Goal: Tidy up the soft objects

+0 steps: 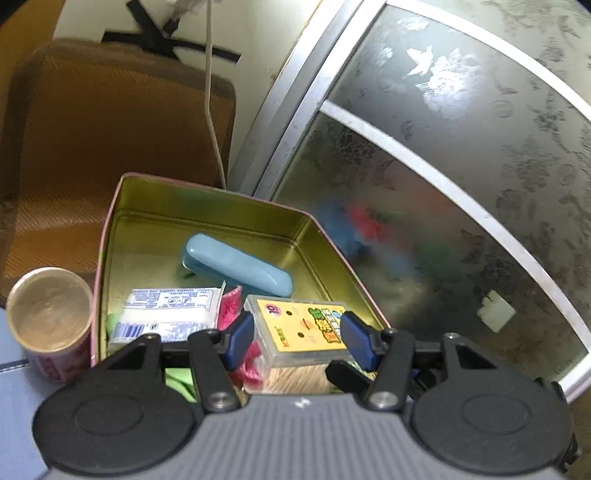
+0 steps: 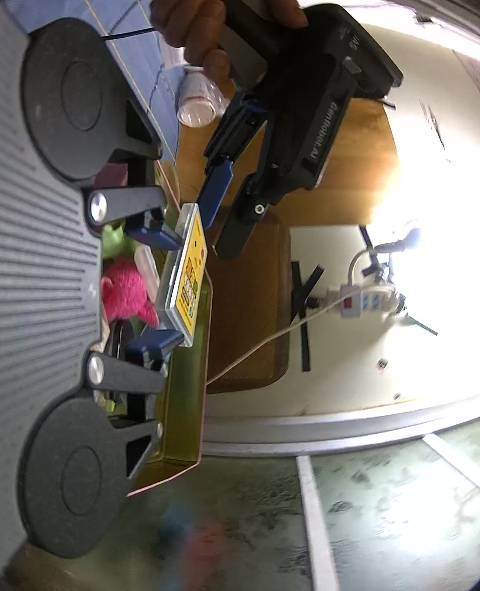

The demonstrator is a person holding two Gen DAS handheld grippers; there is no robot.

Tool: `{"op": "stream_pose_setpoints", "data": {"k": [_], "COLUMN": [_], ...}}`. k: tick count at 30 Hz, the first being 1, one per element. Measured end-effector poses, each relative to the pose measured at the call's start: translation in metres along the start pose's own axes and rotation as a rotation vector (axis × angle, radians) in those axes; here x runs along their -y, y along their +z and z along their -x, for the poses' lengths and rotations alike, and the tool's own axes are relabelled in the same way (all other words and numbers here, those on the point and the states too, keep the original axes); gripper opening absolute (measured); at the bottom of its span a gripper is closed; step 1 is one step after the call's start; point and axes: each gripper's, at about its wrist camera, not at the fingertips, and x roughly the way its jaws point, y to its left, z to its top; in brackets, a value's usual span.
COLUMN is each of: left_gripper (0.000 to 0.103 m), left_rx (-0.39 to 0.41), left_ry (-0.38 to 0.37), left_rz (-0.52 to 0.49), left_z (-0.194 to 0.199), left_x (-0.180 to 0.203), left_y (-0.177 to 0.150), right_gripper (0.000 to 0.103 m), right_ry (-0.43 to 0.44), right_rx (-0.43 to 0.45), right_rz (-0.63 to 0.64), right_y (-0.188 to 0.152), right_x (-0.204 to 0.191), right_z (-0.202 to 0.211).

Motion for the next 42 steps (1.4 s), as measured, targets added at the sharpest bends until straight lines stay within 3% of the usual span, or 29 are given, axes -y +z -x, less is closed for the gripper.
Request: {"op": "stream_pose_setpoints", "data": {"k": [5,8,16,22,26,30,35,37,42], "left_gripper": [0.052,0.052,0.052,0.056,0.067,0.079,0.103,0.103,0.103], "left_rx": [-0.035,-0.036,-0.004,0.054,0.081,0.108,0.157,0.165,0.163], "left_ry": [-0.028,-0.005,0.025,0.121,0.217,0.264,0.341,0.355,0.401], "left_rz": [0.04,0.035,0.033,-0.05,-0.138,-0.194,-0.262,-0.277,-0.289], "left_z": [-0.026,-0.031,-0.013,0.015,0.033,0.053,0.076,0.084,0.102], "left_x": [-0.009,-0.008,-0.009,0.009,0.027,0.04,0.056,0.061,0.071], "left_y": [0.008,0.007,0.0,-0.015,-0.034,-0.055,-0.087,-0.097,-0.121], "right_gripper": [0.05,0.052,0.052,0.052,0.053,0.057,0.059,0.066,0.07], "right_ry": [-0.089,-0.169,-0.192,-0.202,-0.185,-0.159,-0.142,-0.131,-0.107], "right_rx": [-0.048,-0.09,-0.055,-0.029,-0.037,-0.055,-0.08,-0.09,-0.108], "right_rz": [0.008,0.015,-0.105,-0.171,-0.276,-0.379,-0.423,-0.438,-0.446], "right_y": [-0.005,-0.009,-0.014,-0.015,-0.015,-0.017,-0.019,-0.02,-0.021], "right_x": [0.007,0.01,0.017,0.009,0.008,0.004,-0.011,-0.017,-0.034], "right_z": [-0.022,-0.033,-0.001,0.028,0.045,0.059,0.074,0.08,0.095]}}
